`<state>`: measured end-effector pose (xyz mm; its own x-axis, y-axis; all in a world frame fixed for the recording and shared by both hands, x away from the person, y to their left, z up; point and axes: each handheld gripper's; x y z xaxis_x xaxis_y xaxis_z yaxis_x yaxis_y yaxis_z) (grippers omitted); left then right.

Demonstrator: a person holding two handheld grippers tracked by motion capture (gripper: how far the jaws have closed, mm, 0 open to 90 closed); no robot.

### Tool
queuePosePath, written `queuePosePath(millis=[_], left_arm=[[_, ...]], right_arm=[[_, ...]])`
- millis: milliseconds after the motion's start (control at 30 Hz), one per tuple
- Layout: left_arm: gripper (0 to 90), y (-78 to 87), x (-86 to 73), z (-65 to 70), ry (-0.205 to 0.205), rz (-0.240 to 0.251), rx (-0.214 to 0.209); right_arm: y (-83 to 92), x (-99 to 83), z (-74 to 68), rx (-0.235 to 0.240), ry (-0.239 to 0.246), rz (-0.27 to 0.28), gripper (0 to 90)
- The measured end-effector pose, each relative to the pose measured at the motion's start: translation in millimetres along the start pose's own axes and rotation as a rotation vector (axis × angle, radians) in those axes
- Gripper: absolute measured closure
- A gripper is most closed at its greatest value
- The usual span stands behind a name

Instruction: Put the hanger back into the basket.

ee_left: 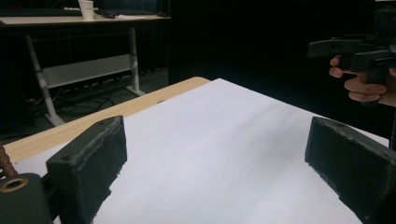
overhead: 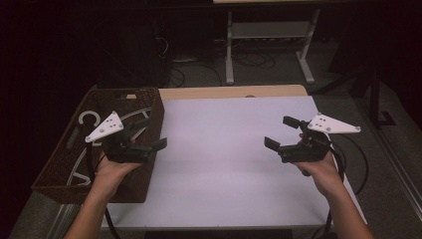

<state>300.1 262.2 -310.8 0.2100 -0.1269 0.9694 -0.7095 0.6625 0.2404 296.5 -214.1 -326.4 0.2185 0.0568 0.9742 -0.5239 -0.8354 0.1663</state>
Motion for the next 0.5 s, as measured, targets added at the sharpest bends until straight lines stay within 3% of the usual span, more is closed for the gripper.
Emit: queuePosePath(millis=[500], left_arm=[[3.3, -1.3, -7.9, -1.7, 0.009, 0.027, -0.016]], right_arm=[[-2.5, 1.4, 0.3, -0.001, 0.007, -0.005, 1.2]])
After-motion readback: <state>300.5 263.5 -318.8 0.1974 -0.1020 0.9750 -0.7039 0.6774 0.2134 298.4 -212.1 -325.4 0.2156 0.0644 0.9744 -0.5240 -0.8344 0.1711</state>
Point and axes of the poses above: each handheld gripper's, and its own axes: y roughly backward along the jaws, x roughly out of its top, z roughly to its right, and after that the axes turned 9 degrees about x, right-handed
